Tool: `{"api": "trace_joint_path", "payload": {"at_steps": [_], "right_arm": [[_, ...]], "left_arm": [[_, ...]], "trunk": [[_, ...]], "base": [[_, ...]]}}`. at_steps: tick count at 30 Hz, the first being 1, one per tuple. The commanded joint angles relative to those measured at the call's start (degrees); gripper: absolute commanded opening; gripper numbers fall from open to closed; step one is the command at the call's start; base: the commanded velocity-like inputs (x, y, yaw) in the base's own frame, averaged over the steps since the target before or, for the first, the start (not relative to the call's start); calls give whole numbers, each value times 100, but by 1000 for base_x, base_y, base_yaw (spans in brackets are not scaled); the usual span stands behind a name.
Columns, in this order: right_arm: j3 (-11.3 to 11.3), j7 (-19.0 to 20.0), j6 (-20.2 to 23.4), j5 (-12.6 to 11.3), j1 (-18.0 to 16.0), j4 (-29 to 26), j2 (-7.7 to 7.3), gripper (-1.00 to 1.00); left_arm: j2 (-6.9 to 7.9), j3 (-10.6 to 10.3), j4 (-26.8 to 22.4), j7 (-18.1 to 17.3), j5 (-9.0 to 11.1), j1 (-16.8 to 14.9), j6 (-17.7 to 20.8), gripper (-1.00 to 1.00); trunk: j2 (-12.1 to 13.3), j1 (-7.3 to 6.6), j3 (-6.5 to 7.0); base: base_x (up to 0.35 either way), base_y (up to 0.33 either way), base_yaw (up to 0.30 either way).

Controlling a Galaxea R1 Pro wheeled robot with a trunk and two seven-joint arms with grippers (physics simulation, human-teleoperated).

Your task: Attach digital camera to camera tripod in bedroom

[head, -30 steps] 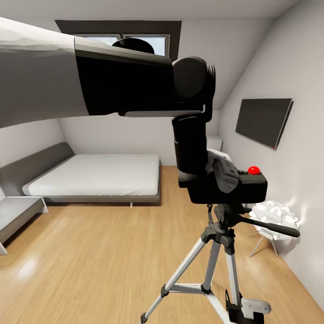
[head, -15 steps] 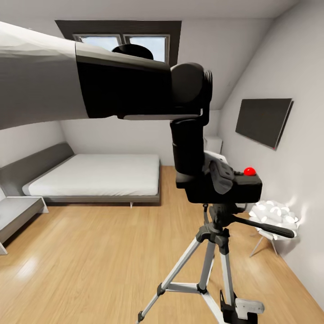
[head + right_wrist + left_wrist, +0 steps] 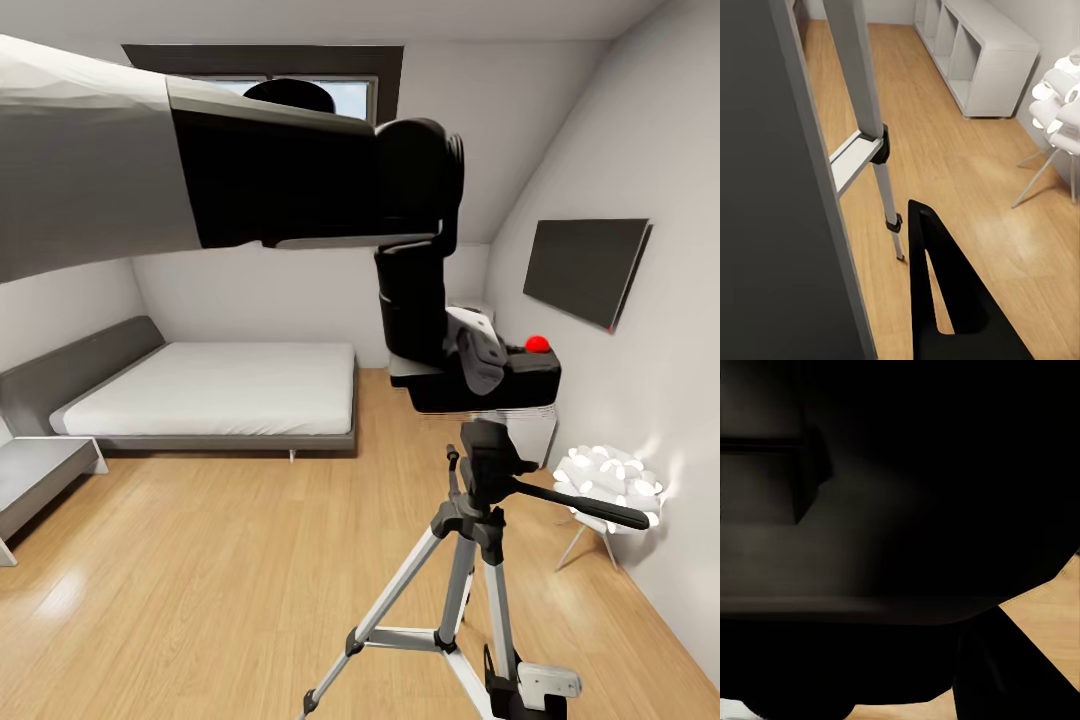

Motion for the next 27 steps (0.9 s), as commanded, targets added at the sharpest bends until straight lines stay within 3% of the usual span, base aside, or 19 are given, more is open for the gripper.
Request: {"api": "trace_joint_path", "payload": {"at_steps": [1, 13, 18, 19, 25, 27], "right_arm": [[16, -39, 6, 32, 0, -3, -1, -100], [19, -39, 4, 32, 0, -3, -1, -100], [19, -39, 7, 32, 0, -3, -1, -100], [19, -39, 6, 32, 0, -3, -1, -100], [19, -39, 10, 30, 0, -3, 2, -100], [19, -39, 12, 31, 0, 1, 0, -100]], "left_arm": [[-7, -11, 37, 17, 3, -10, 5, -100], [-54, -4, 426, 547, 44, 25, 5, -100], [-80, -3, 587, 769, 64, 176, 5, -100], [-80, -4, 1854, 1183, 64, 425, 5, -100], [-80, -2, 2052, 1883, 101, 953, -90, -100], [-80, -1, 2037, 2102, 253, 1084, -230, -100]], "trunk": [[-11, 4, -11], [-11, 4, -11], [-11, 4, -11], [-11, 4, -11], [-11, 4, -11], [-11, 4, -11]], "base": [[0, 0, 0], [0, 0, 0], [0, 0, 0], [0, 0, 0], [0, 0, 0], [0, 0, 0]]}}
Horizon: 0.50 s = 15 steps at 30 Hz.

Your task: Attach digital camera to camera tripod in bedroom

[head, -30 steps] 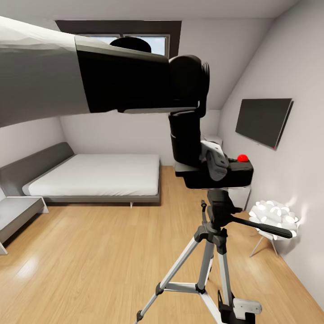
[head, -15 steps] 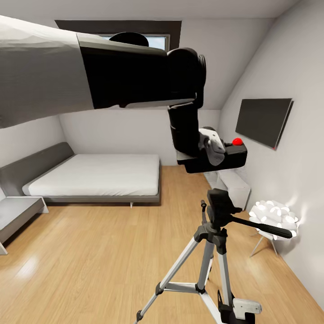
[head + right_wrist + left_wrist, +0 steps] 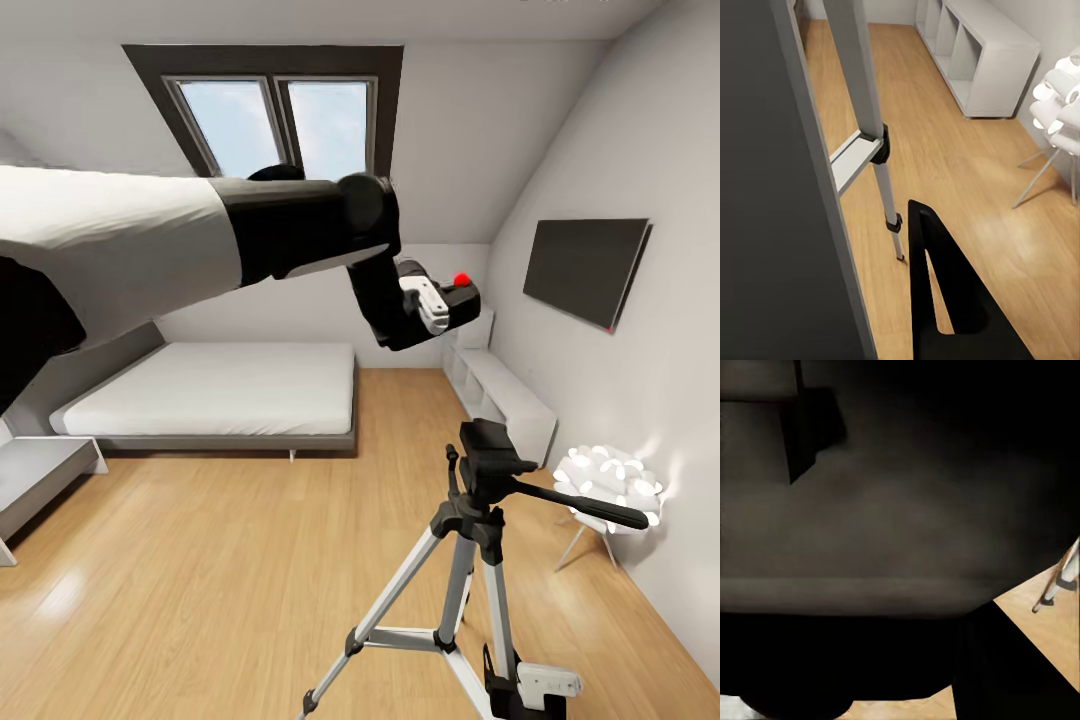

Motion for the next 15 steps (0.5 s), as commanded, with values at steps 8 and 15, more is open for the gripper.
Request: {"api": "trace_joint_path", "payload": {"at_steps": [8, 15], "right_arm": [[17, -42, 6, 17, 0, 0, 2, -100], [17, -42, 8, 17, 0, 0, 5, -100]], "left_arm": [[-3, -22, -524, 147, 824, 86, -330, -100], [-3, -18, -1118, 157, 955, 91, -498, -100]], "trunk": [[-12, 4, -11], [-12, 4, -11]], "base": [[0, 0, 0], [0, 0, 0]]}}
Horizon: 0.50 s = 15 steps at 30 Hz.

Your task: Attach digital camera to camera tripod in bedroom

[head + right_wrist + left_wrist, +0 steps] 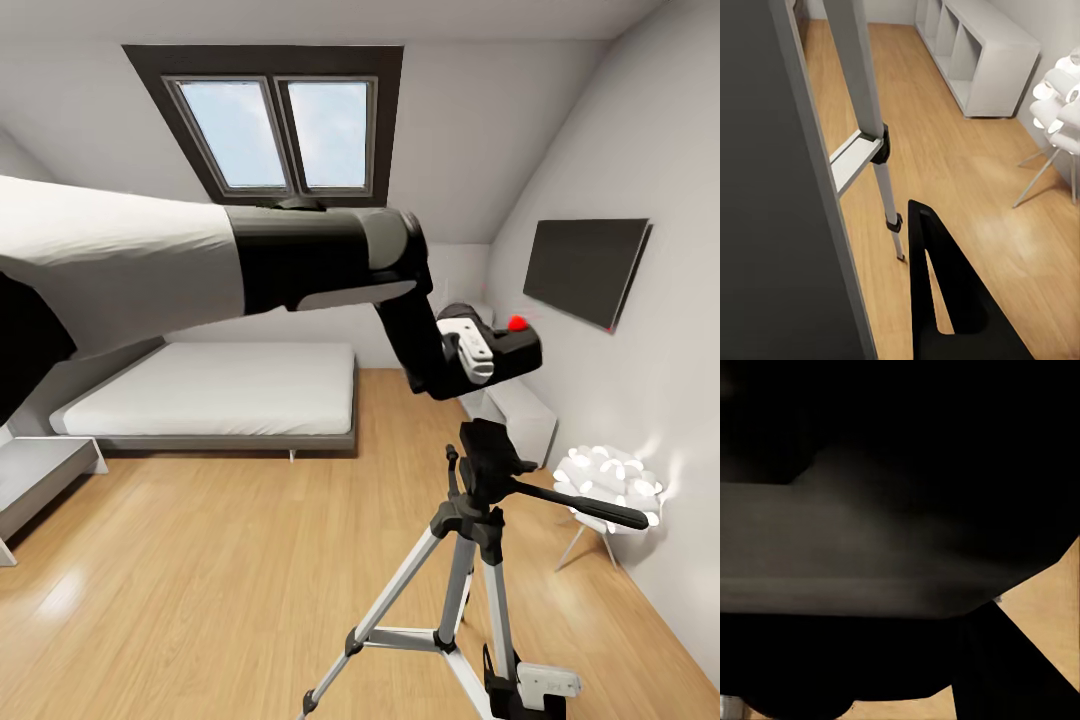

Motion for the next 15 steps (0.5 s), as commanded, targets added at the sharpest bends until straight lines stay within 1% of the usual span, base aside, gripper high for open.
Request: {"api": "trace_joint_path", "payload": {"at_steps": [1, 5, 12, 15], "right_arm": [[14, -38, 8, 29, 0, -1, -3, -100], [14, -38, 8, 27, 0, 0, -1, -100], [14, -38, 8, 27, 0, -1, -2, -100], [14, -38, 7, 28, 0, -2, -1, -100]], "left_arm": [[-3, -12, -83, -17, -6, -10, -18, -100], [-3, -7, -205, -24, 6, -10, -49, -100], [-3, -3, -649, -33, 134, -10, -62, -100], [-2, -3, -722, -27, 153, -10, -61, -100]], "trunk": [[-11, 4, -11], [-11, 4, -11], [-11, 4, -11], [-11, 4, -11]], "base": [[0, 0, 0], [0, 0, 0], [0, 0, 0], [0, 0, 0]]}}
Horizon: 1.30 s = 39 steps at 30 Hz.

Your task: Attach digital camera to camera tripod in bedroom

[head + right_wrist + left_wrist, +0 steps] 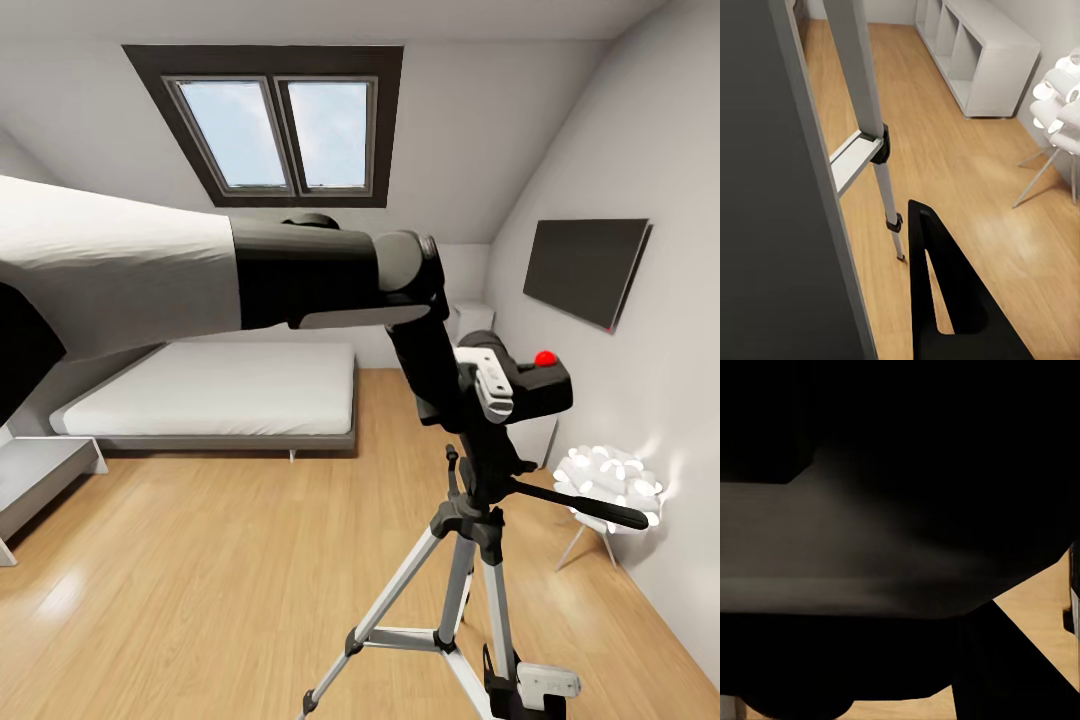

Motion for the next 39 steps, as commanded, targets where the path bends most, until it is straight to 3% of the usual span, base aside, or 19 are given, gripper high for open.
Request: {"api": "trace_joint_path", "payload": {"at_steps": [1, 24, 39], "right_arm": [[13, -38, 8, 31, -1, 0, -1, -100], [13, -38, 9, 40, -1, 7, -1, -100], [13, -38, 9, 144, -1, 5, -1, -100]], "left_arm": [[-1, -9, 2, -15, 8, -10, 14, -100], [3, -23, 282, -4, 23, -10, 24, -100], [18, -95, 12, -4, 24, -2, 39, -100]], "trunk": [[-11, 4, -11], [-11, 4, -11], [-11, 4, -11]], "base": [[0, 0, 0], [0, 0, 0], [0, 0, 0]]}}
